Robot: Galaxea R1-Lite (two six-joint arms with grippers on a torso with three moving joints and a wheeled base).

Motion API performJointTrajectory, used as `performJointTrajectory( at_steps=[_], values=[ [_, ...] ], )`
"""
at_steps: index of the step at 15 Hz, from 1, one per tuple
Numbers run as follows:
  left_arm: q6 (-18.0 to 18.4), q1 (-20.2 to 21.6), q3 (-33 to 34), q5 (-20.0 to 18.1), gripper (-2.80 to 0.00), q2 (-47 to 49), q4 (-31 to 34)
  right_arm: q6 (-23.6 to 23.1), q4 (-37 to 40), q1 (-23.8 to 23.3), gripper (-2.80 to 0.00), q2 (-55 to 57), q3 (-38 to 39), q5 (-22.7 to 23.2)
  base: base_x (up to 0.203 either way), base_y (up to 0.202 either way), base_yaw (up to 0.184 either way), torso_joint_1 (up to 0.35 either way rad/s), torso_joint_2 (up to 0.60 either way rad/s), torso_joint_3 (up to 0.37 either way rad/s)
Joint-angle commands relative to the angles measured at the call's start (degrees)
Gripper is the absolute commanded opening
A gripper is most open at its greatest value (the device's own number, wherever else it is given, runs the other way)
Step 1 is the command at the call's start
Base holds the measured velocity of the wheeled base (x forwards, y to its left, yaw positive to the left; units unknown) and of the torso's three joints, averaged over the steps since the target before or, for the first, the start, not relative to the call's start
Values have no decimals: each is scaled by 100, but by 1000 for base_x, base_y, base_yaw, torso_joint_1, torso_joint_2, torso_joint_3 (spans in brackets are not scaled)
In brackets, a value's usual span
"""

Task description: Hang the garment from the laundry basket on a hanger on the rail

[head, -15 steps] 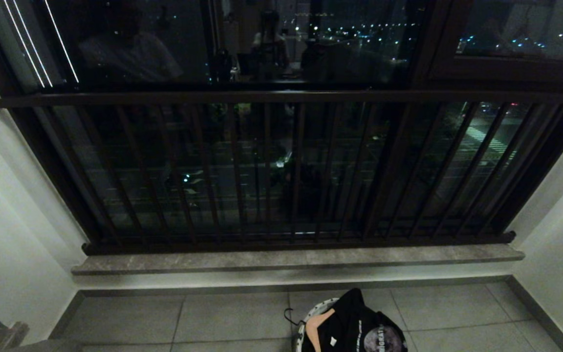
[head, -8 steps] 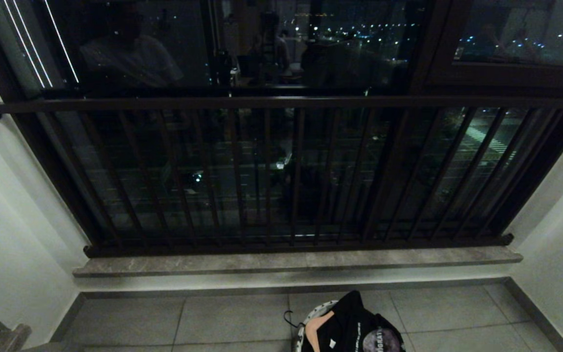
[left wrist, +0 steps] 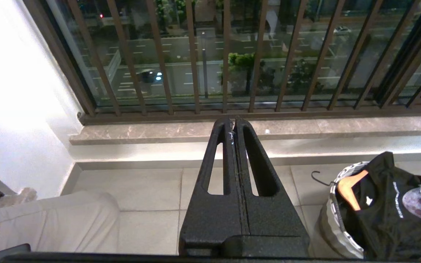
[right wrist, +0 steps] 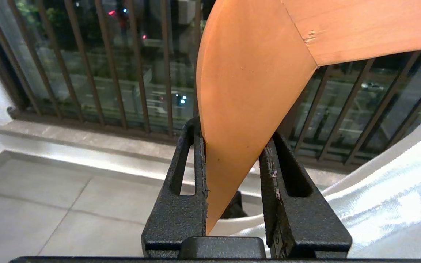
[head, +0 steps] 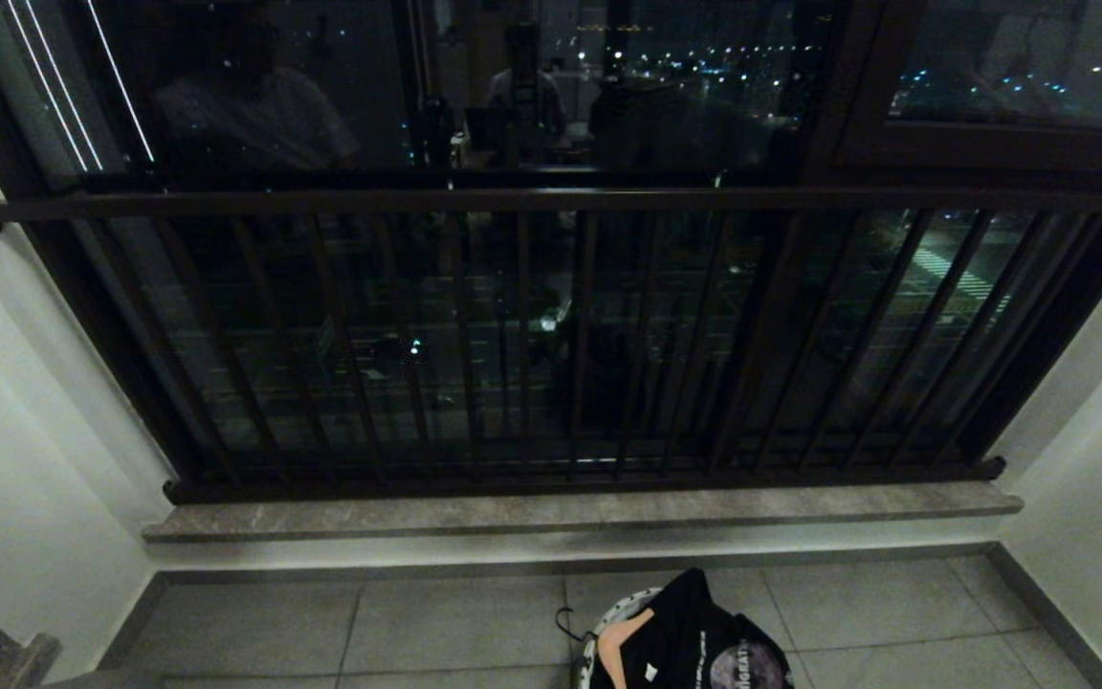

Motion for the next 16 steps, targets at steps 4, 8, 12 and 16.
performJointTrajectory(
  at_steps=[4,8,12,16],
  values=[
    [7,1,9,0,-280,0,-2,-7,11,0,-280,7,-39,11,0,0,0,0,0,0],
    [-2,1,9,0,-280,0,-2,11,11,0,-280,7,-57,25,0,0,0,0,0,0],
    [-19,1,9,0,-280,0,-2,329,37,0,-280,7,-176,620,-2,-68,-3,3,1,-1],
    [-19,1,9,0,-280,0,-2,380,18,0,-280,7,-76,693,0,-194,3,2,-1,3]
  ],
)
